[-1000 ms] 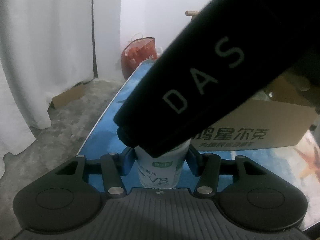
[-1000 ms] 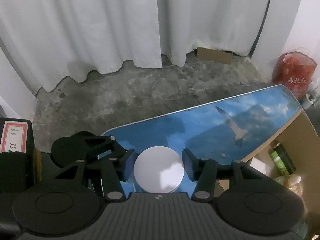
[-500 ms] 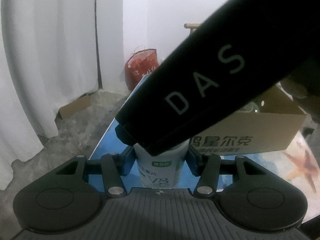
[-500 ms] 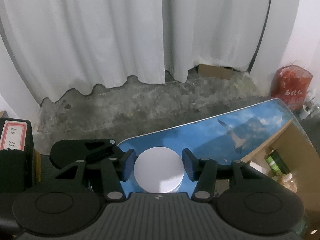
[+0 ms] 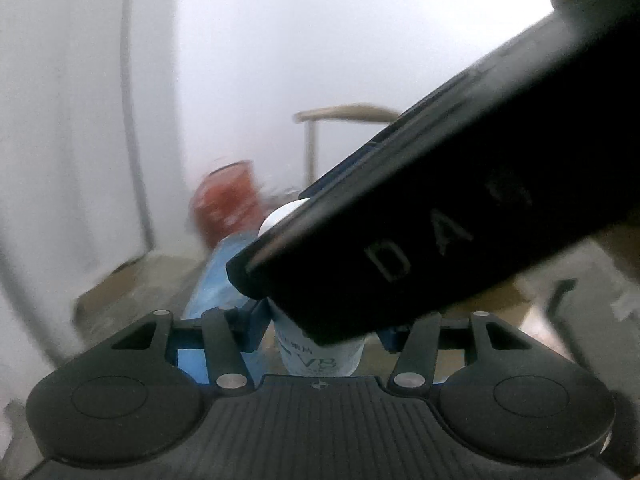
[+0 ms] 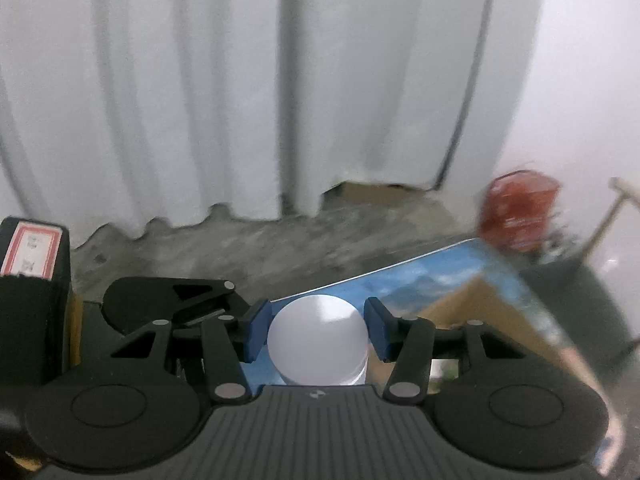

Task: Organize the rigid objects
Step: 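Carry the white-capped bottle into the box and open the right gripper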

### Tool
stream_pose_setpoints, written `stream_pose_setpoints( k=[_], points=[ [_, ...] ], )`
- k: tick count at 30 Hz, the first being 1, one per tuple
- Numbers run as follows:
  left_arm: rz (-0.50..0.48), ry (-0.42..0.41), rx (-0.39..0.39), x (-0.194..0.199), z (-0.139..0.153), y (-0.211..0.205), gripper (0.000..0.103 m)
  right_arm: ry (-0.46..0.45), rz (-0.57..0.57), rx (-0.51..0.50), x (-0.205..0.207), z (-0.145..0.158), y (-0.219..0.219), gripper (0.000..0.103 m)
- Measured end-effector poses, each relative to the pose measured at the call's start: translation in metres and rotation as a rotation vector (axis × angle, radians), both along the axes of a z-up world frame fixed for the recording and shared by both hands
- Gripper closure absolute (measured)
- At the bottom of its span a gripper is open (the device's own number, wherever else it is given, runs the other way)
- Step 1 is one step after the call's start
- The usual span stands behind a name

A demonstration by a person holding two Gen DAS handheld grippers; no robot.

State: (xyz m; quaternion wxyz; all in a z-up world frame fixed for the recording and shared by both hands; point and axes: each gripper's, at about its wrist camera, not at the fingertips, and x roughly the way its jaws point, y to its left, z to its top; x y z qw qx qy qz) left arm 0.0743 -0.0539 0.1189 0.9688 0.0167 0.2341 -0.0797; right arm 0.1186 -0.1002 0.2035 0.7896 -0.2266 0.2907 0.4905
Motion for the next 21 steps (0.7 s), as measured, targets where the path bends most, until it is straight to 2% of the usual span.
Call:
stream_pose_setpoints(
  k=[4, 8, 13, 14, 18, 21],
  points=[
    [-0.141, -0.002, -0.052, 0.032, 0.016, -0.039, 0.050, -0.018, -0.108, 0.010, 0.025, 0.019, -0.039, 0.049],
    [-0.273, 0.050, -0.095, 0.067, 0.010, -0.080, 0.050, 0.015, -0.227, 0.008, 0.058, 0.018, -0.083, 0.049],
    [-0.371, 0.153, -0.120, 0.107, -0.018, -0.129, 0.050, 0.097, -0.345, 0.013, 0.101, -0.012, -0.131, 0.049],
    [-0.380, 0.173, -0.124, 0.125, -0.032, -0.112, 0.050, 0.112, -0.359, 0.013, 0.107, -0.019, -0.138, 0.049],
    [-0.405, 0.243, -0.123, 0.141, -0.063, -0.133, 0.050, 0.187, -0.398, 0.002, 0.136, -0.051, -0.155, 0.049],
    [-0.404, 0.277, -0.121, 0.155, -0.083, -0.130, 0.050, 0.224, -0.407, -0.005, 0.146, -0.069, -0.164, 0.050]
  ],
)
